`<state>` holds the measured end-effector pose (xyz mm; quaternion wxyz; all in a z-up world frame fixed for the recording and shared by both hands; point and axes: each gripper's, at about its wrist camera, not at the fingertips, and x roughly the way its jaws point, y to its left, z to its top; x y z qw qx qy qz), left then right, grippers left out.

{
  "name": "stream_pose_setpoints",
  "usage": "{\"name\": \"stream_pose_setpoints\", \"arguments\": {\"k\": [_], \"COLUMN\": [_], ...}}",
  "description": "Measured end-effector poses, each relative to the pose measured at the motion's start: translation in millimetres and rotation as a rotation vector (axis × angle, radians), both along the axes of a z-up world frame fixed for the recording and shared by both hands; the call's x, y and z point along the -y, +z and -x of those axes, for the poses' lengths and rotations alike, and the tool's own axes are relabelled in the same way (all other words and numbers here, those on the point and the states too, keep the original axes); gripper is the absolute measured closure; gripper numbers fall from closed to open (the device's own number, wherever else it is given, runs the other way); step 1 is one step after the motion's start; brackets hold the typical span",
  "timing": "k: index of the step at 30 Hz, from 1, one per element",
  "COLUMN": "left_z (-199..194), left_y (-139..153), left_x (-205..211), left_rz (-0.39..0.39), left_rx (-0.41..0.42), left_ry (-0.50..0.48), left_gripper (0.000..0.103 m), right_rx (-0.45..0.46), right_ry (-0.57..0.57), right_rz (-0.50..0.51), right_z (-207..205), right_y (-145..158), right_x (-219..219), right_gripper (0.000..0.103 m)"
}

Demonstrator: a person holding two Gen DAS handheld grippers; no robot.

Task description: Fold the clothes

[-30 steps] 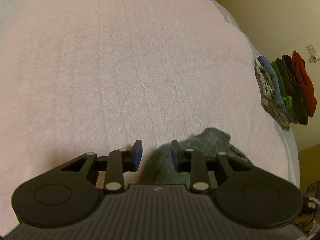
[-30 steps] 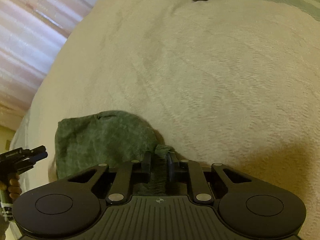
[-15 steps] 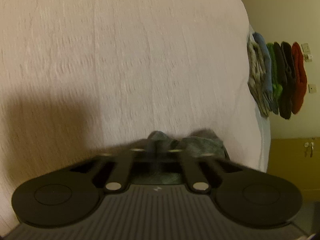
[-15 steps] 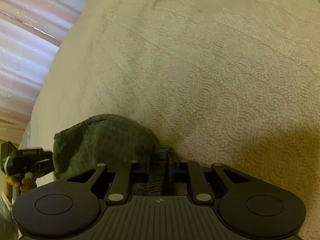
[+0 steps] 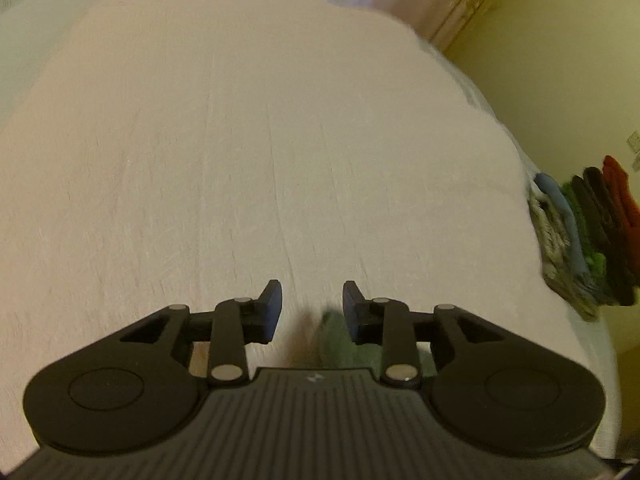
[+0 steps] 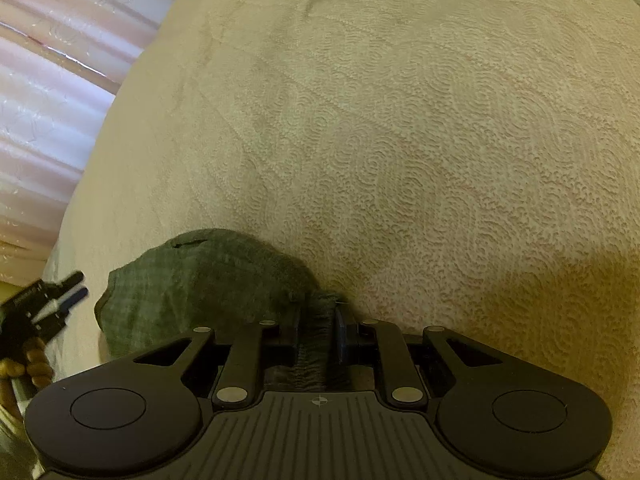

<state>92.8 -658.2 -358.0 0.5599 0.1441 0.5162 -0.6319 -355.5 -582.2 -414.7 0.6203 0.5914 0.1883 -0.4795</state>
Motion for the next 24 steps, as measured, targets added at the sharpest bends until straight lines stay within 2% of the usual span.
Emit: {"name": "stream_pose_setpoints", "arguments": {"k": [1, 2, 3, 4, 5, 6, 8, 11, 14, 15, 16, 20, 23, 24], "left_z": [-1, 2, 6, 13, 23, 31, 36, 11, -26, -32, -38, -42, -46, -48], "left_y": [-7, -13, -19, -23, -23, -21, -15, -8, -3, -4, -4, -17, -38, -46], "left_x": [-3, -4, -5, -5, -7, -9, -12, -24, -61, -78, -95, -164, -198, -204], "left_rz": [-0.031, -0.048, -0.061, -0.064, -0.046, -0.007, 0.060, 0.038, -0.018, -0.041, -0.065, -0.145, -0.191, -0.201], "left_rx": [-0.048, -0.062, -0.068, -0.038, 0.043, 0.147, 0.287, 0.313, 0.177, 0.133, 0.087, -0.043, -0.093, -0.142], "left_ry": [-0.006, -0.020, -0.041, -0.075, -0.115, -0.152, -0.196, -0.070, 0.061, 0.088, 0.113, 0.166, 0.261, 0.303], "left_gripper": [0.070, 0.072, 0.080, 0.095, 0.103, 0.103, 0.099, 0.097, 0.096, 0.092, 0.085, 0.082, 0.081, 0.081], "right_rx": [0.002, 0.000, -0.006, -0.020, -0.036, -0.050, -0.066, -0.044, -0.012, 0.001, 0.006, 0.020, 0.018, 0.017], "right_ry": [0.000, 0.003, 0.009, 0.020, 0.033, 0.037, 0.037, 0.021, 0.010, 0.009, 0.003, -0.002, 0.002, 0.003], "right_rz": [0.000, 0.002, 0.010, 0.020, 0.029, 0.037, 0.043, 0.039, 0.042, 0.048, 0.055, 0.066, 0.062, 0.061], "right_z": [0, 0, -1, -3, -5, -7, -10, -6, 0, 1, 2, 4, 5, 5], "right_y": [0, 0, 1, 2, 3, 4, 5, 5, 8, 10, 12, 20, 22, 23], "right_x": [0, 0, 0, -1, -1, -2, -2, -3, -5, -6, -8, -15, -21, -23], "right_gripper": [0.088, 0.088, 0.088, 0.088, 0.088, 0.088, 0.088, 0.088, 0.086, 0.074, 0.069, 0.068, 0.068, 0.068]}}
